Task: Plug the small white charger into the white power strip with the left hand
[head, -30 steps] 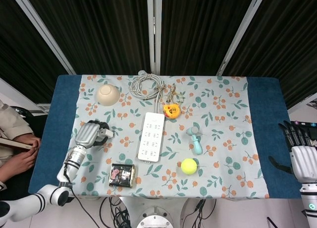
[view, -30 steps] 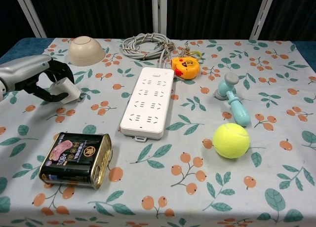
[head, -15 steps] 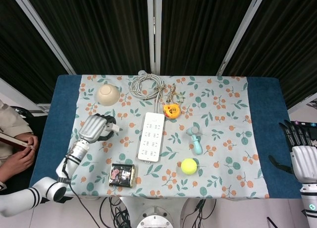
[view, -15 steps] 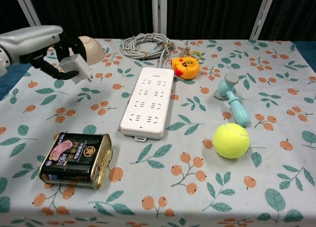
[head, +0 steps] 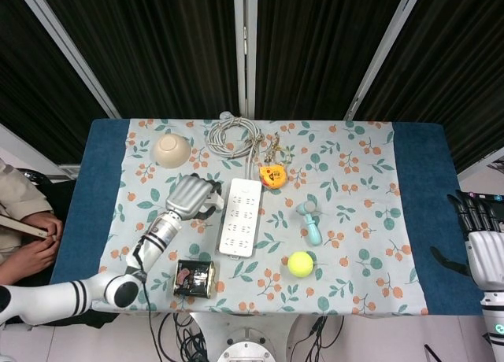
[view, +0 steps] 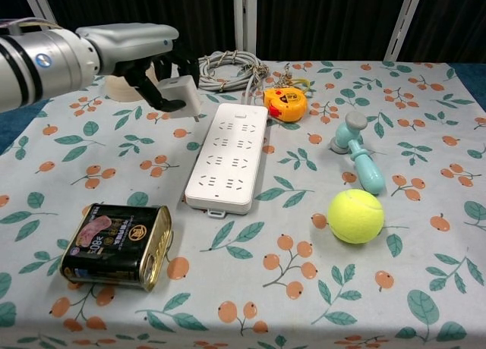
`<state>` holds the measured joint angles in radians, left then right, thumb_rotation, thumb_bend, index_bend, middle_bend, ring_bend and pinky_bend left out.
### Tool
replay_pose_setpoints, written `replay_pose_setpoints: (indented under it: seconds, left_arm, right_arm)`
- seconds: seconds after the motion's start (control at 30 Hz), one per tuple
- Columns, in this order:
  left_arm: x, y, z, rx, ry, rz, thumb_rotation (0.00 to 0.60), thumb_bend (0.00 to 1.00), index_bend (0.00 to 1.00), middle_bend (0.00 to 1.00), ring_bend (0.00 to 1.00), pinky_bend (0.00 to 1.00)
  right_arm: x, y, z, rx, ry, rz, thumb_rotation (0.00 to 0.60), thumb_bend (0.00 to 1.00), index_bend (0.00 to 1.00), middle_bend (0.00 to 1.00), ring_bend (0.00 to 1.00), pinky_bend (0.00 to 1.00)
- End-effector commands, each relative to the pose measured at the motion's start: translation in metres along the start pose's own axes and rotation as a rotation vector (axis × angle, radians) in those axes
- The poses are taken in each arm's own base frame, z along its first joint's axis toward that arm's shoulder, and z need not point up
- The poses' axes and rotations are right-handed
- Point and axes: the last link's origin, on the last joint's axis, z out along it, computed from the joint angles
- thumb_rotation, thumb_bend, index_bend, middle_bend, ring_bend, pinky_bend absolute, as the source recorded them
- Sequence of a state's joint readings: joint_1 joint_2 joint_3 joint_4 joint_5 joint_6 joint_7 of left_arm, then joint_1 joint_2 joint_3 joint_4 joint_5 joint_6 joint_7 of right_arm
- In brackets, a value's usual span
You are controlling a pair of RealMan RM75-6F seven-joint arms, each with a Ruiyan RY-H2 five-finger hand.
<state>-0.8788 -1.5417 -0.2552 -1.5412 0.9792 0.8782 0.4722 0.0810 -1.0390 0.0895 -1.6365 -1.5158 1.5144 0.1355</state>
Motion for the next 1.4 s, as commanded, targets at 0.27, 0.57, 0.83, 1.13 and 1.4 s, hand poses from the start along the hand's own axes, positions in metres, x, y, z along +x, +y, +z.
replay_pose_setpoints:
  seconds: [0.27,0.57,0.83,1.13,1.4]
  left_arm:
    - [-0.014,0.041,0.011,0.026,-0.026,-0.013,0.600,0.43,0.66,0.70,0.52,0.36]
    - [-0.025,0.047,0.016,0.040,-0.033,0.031,0.600,0.43,0.66,0.70,0.53,0.36]
    - [-0.027,0.046,0.017,0.027,-0.017,0.060,0.600,0.43,0.66,0.70,0.53,0.35]
    - [-0.031,0.045,0.019,0.021,-0.021,0.073,0.600,0.43,0.66,0.70,0.52,0.35]
    - [-0.032,0.045,0.019,0.019,-0.028,0.074,0.600,0.43,0.66,0.70,0.52,0.35]
  right_arm:
    - [0.000,0.001,0.002,-0.001,-0.005,0.000,0.600,0.13,0.00,0.02,0.00,0.00]
    - [-0.001,0.004,0.003,-0.006,-0.010,0.002,0.600,0.13,0.00,0.02,0.00,0.00]
    - [-0.001,0.004,0.003,-0.008,-0.009,0.003,0.600,0.13,0.00,0.02,0.00,0.00]
    - [-0.001,0.005,0.004,-0.012,-0.008,0.003,0.600,0.13,0.00,0.02,0.00,0.00]
    - [-0.001,0.006,0.004,-0.015,-0.012,0.004,0.600,0.12,0.00,0.02,0.00,0.00]
